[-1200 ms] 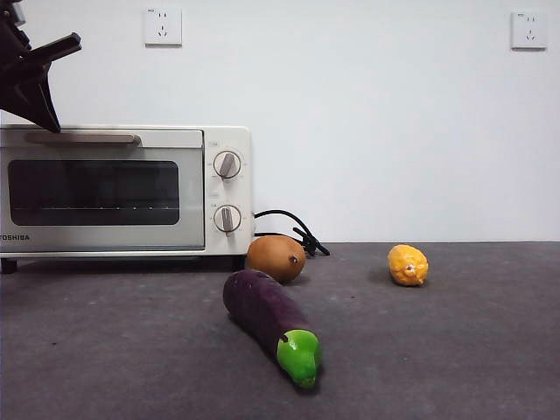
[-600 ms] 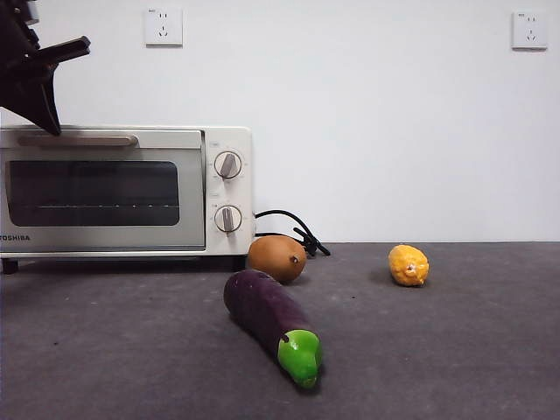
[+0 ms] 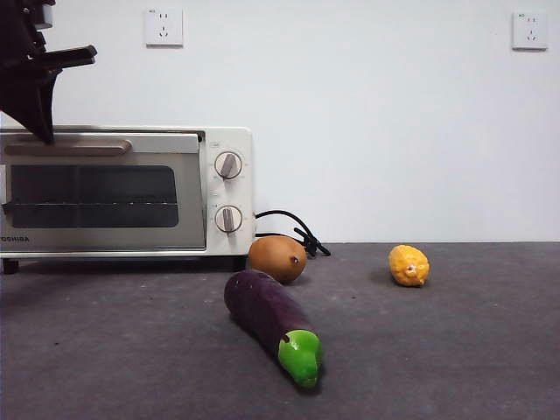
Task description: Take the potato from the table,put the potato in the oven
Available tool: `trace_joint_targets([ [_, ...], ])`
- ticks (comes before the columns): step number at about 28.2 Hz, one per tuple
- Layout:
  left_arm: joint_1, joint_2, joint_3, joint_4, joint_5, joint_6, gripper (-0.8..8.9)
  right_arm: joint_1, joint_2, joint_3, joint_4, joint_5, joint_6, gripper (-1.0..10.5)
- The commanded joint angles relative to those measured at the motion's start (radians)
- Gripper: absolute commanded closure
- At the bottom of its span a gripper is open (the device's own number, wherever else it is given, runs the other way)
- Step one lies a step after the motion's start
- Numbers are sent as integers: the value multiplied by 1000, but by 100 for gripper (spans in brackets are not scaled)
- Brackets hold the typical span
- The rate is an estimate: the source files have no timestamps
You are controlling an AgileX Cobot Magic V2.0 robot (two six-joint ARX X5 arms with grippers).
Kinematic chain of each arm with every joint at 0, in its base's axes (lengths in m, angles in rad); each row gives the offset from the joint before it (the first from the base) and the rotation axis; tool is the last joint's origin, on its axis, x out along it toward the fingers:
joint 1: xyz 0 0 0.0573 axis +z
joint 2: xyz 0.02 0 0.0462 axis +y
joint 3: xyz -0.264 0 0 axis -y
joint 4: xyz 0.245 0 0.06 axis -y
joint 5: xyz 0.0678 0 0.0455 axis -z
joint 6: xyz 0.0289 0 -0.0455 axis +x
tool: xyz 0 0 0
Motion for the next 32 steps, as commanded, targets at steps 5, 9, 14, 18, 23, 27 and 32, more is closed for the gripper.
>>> trace_joint_targets([
  [5,-17,60,-56,-31,-40,24,819,0,-34,3,-9,1,-16,942],
  [9,-26,60,-69,-40,-45,26,819,0,-44,3,-13,1,-15,942],
  [14,-39,60,-106,-33,-45,27,819,0,-44,3,-16,1,-18,942],
  [18,-48,60,-161,-3,-46,27,819,0,-44,3,-16,1,-19,942],
  [23,-48,60,-222,37,-45,27,819,0,-44,3,-16,1,-22,942],
  [27,-48,60,-245,56,-45,27,819,0,-44,3,-15,3,-27,942],
  [32,-53,60,-258,54,-45,27,819,0,-44,3,-16,27,-27,942],
])
